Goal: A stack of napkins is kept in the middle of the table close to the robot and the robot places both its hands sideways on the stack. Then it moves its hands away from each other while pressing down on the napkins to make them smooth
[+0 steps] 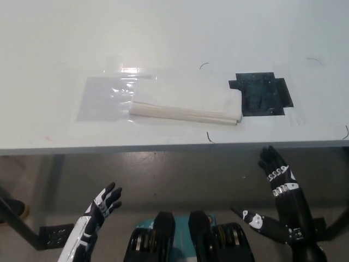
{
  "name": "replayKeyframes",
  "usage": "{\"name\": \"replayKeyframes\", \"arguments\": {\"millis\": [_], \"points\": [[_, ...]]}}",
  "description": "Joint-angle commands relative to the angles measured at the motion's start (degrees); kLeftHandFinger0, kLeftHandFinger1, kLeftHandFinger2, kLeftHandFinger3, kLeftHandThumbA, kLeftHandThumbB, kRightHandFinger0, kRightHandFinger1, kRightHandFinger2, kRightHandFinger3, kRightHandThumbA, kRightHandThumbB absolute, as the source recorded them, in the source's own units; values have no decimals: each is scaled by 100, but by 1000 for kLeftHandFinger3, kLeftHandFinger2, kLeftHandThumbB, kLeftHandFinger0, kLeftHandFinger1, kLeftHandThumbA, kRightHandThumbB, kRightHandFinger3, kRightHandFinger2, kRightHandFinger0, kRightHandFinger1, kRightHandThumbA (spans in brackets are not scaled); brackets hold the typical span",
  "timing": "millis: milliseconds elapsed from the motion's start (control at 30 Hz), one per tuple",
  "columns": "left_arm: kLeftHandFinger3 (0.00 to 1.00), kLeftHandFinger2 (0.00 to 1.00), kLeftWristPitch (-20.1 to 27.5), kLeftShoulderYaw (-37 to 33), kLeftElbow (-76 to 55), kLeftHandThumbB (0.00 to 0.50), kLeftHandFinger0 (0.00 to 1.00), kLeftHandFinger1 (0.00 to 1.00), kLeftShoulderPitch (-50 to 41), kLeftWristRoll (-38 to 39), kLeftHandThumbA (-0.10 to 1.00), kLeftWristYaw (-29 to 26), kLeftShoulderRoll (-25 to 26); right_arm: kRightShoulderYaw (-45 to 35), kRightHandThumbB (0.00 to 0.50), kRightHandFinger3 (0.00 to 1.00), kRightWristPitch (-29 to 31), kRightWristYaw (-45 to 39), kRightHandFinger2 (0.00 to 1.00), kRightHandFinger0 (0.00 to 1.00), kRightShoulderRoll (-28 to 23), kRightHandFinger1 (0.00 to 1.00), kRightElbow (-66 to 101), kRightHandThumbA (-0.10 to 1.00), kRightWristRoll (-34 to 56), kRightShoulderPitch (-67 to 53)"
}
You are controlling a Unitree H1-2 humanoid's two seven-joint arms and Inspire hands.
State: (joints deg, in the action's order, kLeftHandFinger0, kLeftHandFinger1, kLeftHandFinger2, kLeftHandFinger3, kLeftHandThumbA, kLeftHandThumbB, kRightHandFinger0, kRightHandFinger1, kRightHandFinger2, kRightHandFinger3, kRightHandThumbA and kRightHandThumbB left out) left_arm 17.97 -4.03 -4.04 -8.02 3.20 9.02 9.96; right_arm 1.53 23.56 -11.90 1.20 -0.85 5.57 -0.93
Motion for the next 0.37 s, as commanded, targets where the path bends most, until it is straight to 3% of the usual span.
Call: {"name": "replayKeyframes", "arguments": {"millis": [0, 333], "points": [[1000, 1000, 230, 74, -6, 267, 1000, 1000, 90, -2, 1000, 28, 57, 20, 160, 1000, 337, 46, 1000, 1000, -29, 1000, -16, 1000, -82, 113], [1000, 1000, 51, 135, 142, 255, 1000, 1000, 143, -133, 1000, -32, 33, 11, 148, 1000, 337, 88, 1000, 1000, -27, 1000, -205, 1000, -113, 139]]}}
